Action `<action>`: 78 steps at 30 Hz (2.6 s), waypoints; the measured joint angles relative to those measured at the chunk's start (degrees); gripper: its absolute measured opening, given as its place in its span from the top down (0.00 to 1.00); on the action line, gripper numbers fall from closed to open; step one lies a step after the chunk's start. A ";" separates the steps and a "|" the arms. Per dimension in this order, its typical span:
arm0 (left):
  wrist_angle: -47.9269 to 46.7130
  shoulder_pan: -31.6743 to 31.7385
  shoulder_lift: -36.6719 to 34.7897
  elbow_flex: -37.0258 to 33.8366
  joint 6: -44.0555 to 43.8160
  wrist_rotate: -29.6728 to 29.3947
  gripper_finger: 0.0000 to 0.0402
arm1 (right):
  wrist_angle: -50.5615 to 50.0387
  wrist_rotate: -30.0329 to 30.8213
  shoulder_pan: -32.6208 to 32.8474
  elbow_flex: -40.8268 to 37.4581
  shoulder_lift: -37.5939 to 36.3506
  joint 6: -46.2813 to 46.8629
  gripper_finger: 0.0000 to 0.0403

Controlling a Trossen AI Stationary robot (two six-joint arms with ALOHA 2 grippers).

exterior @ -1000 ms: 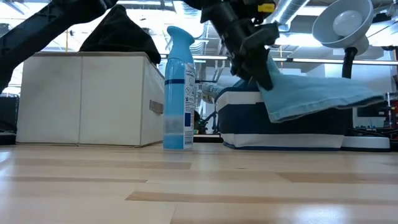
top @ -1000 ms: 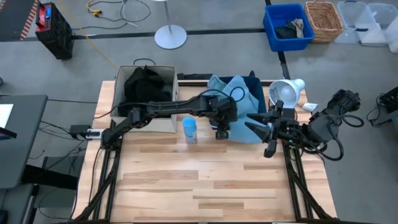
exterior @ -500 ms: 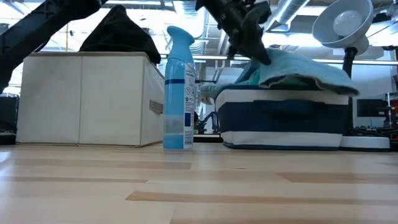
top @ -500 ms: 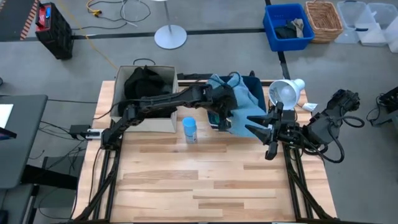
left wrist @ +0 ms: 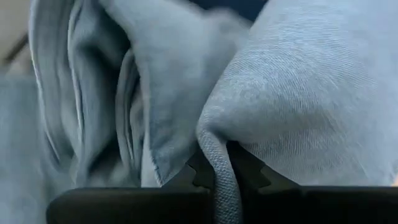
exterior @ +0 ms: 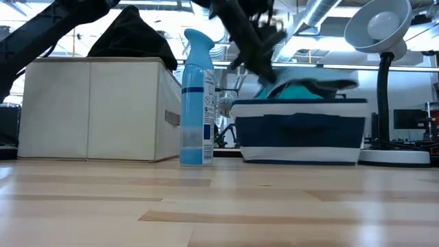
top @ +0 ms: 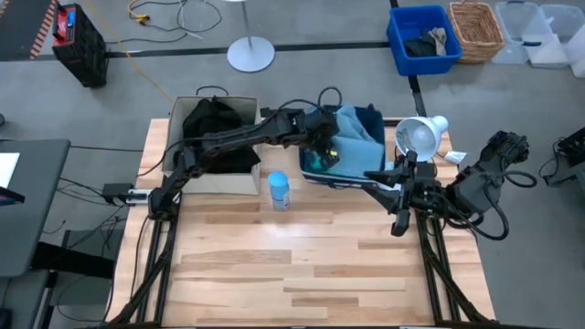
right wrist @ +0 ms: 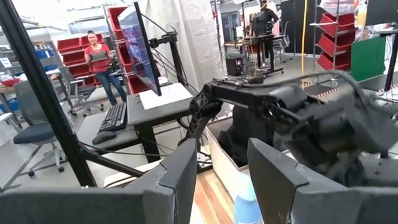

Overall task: Sort clothes
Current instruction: Put the blue pants into the blue laundry bin, then adjust the black shirt on the laundry organizer

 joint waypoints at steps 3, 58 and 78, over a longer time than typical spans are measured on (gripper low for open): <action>-0.04 0.72 0.08 -4.79 -3.14 0.04 0.97 | 0.01 0.00 -0.09 0.00 0.00 0.00 0.60; 12.94 3.01 1.89 -13.99 -12.94 9.61 1.00 | 0.69 -0.07 -0.70 0.00 0.02 -0.02 0.60; 17.48 0.58 -9.26 -6.94 -5.38 11.14 1.00 | -0.17 -0.07 -0.74 0.00 0.02 -0.15 0.60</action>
